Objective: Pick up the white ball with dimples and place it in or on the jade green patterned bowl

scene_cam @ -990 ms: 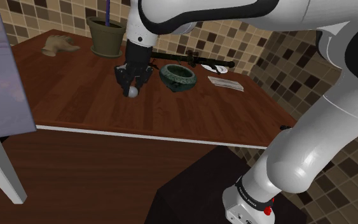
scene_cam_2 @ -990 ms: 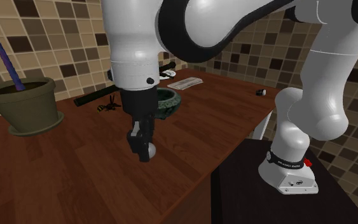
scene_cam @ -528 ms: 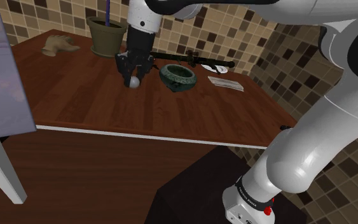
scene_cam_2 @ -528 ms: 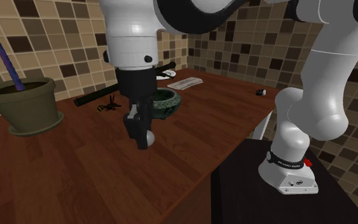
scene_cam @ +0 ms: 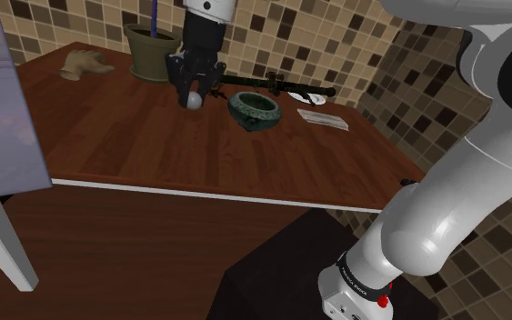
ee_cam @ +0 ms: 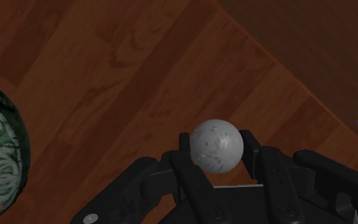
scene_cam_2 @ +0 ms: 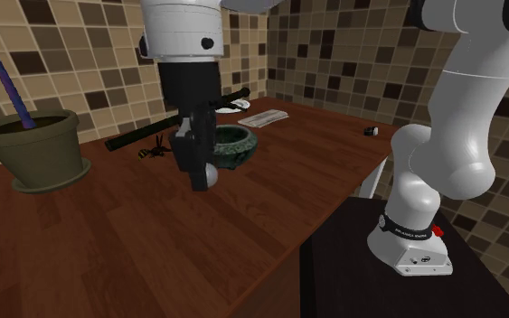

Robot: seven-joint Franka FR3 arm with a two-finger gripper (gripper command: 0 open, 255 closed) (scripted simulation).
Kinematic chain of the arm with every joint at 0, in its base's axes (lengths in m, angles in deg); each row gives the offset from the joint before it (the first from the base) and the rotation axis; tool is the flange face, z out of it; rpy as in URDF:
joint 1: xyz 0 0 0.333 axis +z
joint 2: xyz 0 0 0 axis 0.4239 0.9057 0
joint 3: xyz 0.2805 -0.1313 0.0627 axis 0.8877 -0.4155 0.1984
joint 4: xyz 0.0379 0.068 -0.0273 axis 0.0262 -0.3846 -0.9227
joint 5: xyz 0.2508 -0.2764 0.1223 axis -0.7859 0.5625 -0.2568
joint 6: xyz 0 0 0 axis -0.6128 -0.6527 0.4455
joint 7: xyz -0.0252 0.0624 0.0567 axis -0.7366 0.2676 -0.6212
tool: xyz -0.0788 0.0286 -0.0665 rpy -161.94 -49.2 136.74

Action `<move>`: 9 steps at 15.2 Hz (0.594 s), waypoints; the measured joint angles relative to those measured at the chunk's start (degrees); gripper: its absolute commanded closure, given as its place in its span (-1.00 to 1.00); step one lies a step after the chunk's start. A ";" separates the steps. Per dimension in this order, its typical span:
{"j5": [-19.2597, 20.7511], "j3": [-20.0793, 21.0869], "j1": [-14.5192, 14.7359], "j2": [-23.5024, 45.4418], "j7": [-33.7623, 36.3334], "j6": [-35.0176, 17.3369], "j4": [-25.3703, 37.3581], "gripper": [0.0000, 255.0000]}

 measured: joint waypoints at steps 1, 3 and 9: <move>-0.01 -0.08 -0.07 -0.07 -0.07 0.85 0.77 1.00; 0.07 -0.08 -0.07 0.11 0.11 2.36 2.47 1.00; 0.35 -0.05 -0.06 0.82 0.65 6.80 7.61 1.00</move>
